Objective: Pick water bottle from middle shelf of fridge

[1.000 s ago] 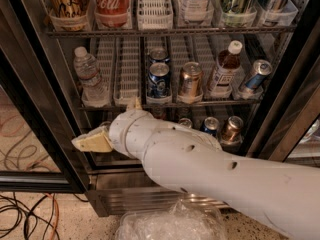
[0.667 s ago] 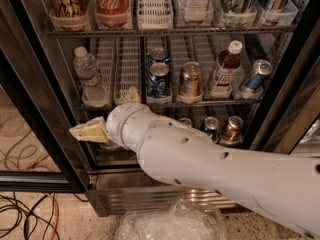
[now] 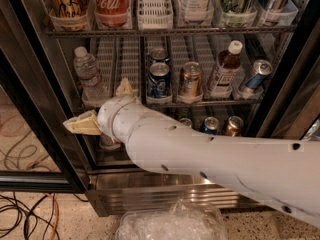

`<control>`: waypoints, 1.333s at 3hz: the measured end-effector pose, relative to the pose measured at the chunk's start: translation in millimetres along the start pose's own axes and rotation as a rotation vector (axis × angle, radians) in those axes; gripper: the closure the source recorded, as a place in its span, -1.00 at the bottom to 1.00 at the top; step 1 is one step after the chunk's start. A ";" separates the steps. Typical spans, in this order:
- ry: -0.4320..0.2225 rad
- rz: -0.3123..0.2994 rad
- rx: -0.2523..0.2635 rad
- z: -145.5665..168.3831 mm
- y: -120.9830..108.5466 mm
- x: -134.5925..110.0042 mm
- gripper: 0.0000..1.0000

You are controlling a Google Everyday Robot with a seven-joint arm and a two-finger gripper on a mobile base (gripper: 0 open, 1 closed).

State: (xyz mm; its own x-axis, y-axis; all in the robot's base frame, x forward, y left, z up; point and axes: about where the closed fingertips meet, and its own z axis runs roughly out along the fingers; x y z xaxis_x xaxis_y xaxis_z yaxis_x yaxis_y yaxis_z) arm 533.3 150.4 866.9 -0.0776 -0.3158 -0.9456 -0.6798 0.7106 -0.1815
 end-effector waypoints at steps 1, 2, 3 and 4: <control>-0.020 0.010 0.019 5.8 2.7 -2.2 -1.00; -0.048 0.015 0.081 15.2 9.0 -5.3 -1.00; -0.068 0.058 0.169 29.4 16.8 -13.5 -1.00; -0.077 0.086 0.266 39.8 23.4 -25.3 -1.00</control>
Offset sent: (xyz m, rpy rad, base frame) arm 0.0247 0.0283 0.0007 0.1402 -0.0428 -0.2862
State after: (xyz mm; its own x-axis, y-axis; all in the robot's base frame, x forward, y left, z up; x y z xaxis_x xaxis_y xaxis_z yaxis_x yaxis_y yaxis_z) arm 548.4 200.0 875.9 -0.0640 -0.2056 -0.9765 -0.4570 0.8760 -0.1545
